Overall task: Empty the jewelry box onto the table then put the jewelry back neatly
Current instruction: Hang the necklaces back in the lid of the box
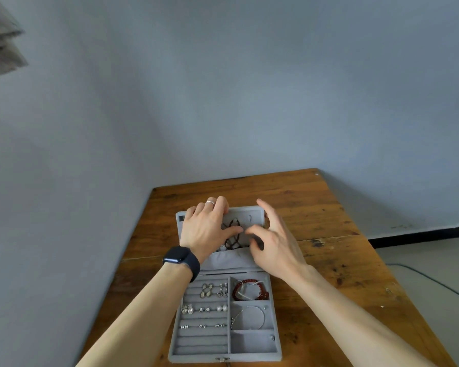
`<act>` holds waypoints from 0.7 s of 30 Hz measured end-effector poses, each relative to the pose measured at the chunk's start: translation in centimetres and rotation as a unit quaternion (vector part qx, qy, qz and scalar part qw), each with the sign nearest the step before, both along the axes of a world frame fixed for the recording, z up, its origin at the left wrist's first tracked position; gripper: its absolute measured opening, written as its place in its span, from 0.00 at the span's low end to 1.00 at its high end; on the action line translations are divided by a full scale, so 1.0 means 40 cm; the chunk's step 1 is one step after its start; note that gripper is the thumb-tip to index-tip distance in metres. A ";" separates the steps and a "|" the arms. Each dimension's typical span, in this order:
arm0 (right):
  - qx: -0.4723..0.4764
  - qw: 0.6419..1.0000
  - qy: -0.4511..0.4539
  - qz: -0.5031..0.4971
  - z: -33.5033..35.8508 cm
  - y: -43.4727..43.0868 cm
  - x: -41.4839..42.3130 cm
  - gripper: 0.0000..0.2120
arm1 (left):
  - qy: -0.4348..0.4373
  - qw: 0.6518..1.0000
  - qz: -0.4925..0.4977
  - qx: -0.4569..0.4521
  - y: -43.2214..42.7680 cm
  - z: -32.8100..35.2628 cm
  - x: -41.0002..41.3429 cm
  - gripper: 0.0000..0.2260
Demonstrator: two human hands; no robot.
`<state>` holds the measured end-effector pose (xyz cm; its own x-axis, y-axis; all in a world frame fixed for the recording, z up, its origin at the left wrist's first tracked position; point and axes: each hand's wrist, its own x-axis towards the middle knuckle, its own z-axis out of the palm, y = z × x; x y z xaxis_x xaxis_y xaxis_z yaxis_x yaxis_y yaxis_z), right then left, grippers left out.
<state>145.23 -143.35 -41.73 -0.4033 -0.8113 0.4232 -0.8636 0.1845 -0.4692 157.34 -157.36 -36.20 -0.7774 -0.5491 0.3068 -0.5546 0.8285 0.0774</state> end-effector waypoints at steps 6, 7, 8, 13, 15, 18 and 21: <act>0.026 1.000 0.014 -0.010 0.001 0.032 0.005 0.15 | -0.004 0.999 -0.025 0.041 -0.001 0.023 0.020 0.23; 0.022 0.999 0.022 -0.015 0.001 0.039 0.007 0.17 | -0.010 0.999 -0.025 0.039 0.003 0.028 0.023 0.25; 0.019 0.999 0.027 -0.018 0.002 0.048 0.010 0.18 | -0.019 0.999 -0.024 0.035 0.009 0.031 0.026 0.27; -0.015 0.998 0.049 -0.037 0.016 0.107 0.024 0.24 | -0.033 0.998 -0.031 0.043 0.054 0.052 0.033 0.29; -0.017 0.997 0.033 -0.063 0.010 0.158 0.040 0.24 | -0.003 0.997 -0.035 0.062 0.100 0.055 0.037 0.29; -0.026 0.995 -0.012 -0.093 -0.017 0.279 0.085 0.23 | 0.026 0.994 -0.049 0.094 0.202 0.029 0.046 0.29; -0.017 0.991 -0.063 -0.116 -0.058 0.427 0.136 0.21 | 0.029 0.989 -0.096 0.111 0.322 -0.031 0.058 0.28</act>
<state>150.67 -126.26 -44.07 -0.6289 -0.6766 0.3829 -0.7336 0.3533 -0.5806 159.68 -144.50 -37.43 -0.8590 -0.4514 0.2416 -0.3777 0.8773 0.2961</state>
